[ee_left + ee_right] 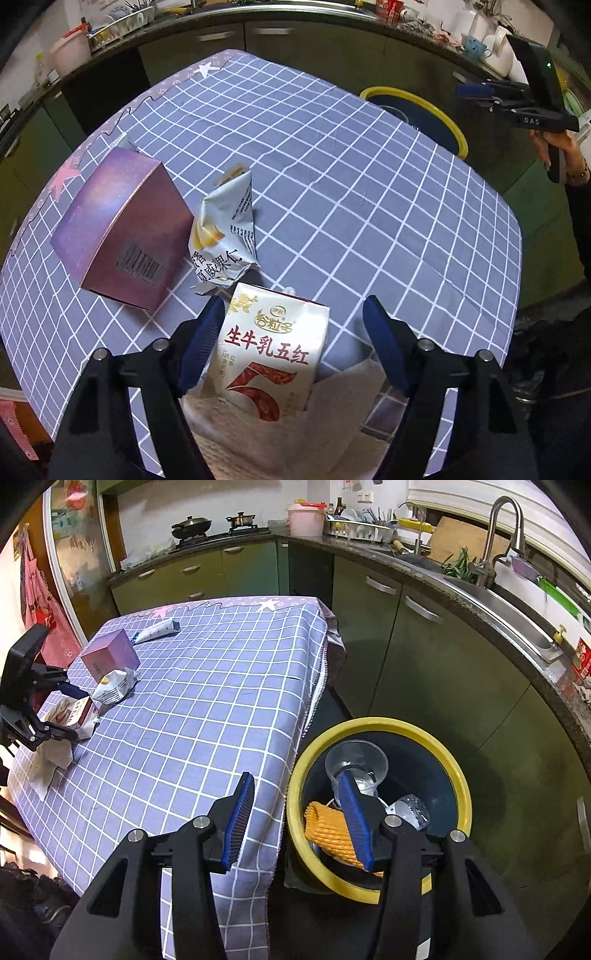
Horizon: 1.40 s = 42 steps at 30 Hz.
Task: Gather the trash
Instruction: 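Grasp the red-and-white milk carton with the left gripper, then carry the milk carton over the bin and open the left gripper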
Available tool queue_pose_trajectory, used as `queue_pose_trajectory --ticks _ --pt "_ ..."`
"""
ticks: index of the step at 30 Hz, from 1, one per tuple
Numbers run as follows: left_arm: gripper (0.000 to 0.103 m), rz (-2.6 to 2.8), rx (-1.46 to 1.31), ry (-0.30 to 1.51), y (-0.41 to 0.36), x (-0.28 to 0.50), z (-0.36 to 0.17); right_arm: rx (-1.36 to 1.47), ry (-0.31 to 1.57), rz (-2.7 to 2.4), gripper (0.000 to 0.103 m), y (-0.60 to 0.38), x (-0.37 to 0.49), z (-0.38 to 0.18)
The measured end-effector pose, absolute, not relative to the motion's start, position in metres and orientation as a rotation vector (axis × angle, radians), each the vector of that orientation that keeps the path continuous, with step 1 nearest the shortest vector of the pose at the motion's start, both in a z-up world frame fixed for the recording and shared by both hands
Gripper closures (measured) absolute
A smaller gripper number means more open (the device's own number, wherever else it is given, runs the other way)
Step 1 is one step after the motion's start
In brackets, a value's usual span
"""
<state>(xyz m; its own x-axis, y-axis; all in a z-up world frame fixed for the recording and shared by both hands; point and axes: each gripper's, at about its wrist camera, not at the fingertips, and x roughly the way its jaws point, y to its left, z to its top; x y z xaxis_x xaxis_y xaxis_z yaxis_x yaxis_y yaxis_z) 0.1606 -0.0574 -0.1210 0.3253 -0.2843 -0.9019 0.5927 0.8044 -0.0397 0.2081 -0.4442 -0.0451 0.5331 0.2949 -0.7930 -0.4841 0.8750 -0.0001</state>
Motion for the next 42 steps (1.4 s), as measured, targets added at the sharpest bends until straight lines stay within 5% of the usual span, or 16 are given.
queue_pose_trajectory --ticks 3,5,15,30,42 --pt "0.031 -0.584 0.343 1.115 -0.058 0.162 -0.125 -0.237 0.899 0.48 0.055 -0.44 0.208 -0.047" --pt "0.044 -0.581 0.348 1.126 -0.058 0.164 -0.128 -0.238 0.899 0.483 0.055 -0.438 0.207 -0.047" --pt "0.051 -0.559 0.305 1.024 -0.052 0.152 -0.095 -0.233 0.882 0.484 0.055 -0.439 0.2 -0.042" --pt "0.053 -0.608 0.254 0.816 -0.088 0.133 -0.012 -0.211 0.852 0.489 0.055 -0.447 0.187 -0.034" --pt "0.053 -0.768 0.274 0.797 -0.186 0.155 0.018 -0.15 0.802 0.404 0.055 -0.503 0.168 -0.018"
